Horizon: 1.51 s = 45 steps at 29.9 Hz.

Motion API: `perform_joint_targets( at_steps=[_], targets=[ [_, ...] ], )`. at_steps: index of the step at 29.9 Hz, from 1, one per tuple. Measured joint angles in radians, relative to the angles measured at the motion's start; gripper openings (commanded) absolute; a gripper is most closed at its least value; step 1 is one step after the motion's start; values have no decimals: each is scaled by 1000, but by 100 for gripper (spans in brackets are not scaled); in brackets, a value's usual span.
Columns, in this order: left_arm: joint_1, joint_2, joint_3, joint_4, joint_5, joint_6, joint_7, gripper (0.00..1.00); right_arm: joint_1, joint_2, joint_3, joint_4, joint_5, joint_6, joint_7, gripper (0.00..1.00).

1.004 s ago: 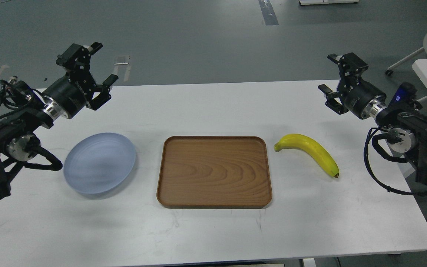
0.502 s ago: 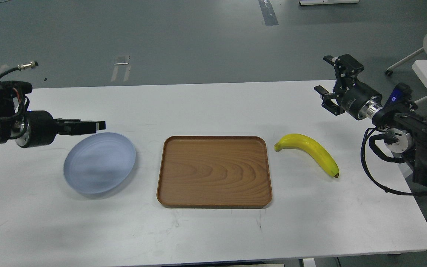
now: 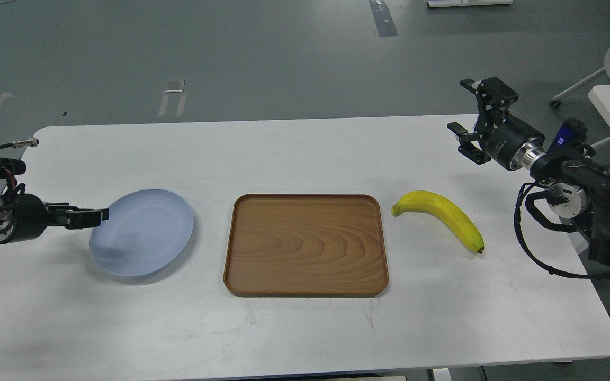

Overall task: Place banana on plate with both arms
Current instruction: 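Move the left gripper down to the edge of the light blue plate, then grip the rim of the light blue plate with the left gripper, then carry the plate with the left gripper onto the wooden tray and release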

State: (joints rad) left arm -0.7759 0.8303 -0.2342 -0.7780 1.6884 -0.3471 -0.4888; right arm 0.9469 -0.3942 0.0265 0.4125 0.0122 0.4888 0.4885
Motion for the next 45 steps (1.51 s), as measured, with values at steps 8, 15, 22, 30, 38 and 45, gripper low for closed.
perform_joint_targets(
  at_steps=[8,15,22,30,38,45],
  targets=[
    [29,-48,14,48,-5,1,0,82,-2,3,1,2,0,0,0,100],
    [43,-68,15,74,-20,2,0,29,-2,3,0,2,-1,0,0,100],
    [48,-71,15,74,-44,5,0,0,-9,3,0,2,-2,0,0,100],
    [45,-72,15,74,-113,27,0,0,-10,3,0,2,-5,0,0,100],
    [-17,-67,13,55,-155,-7,1,0,-7,3,0,3,-8,0,0,100],
    [-192,-100,21,-20,-208,-136,1,0,-6,-1,0,2,-8,0,0,100]
  ],
)
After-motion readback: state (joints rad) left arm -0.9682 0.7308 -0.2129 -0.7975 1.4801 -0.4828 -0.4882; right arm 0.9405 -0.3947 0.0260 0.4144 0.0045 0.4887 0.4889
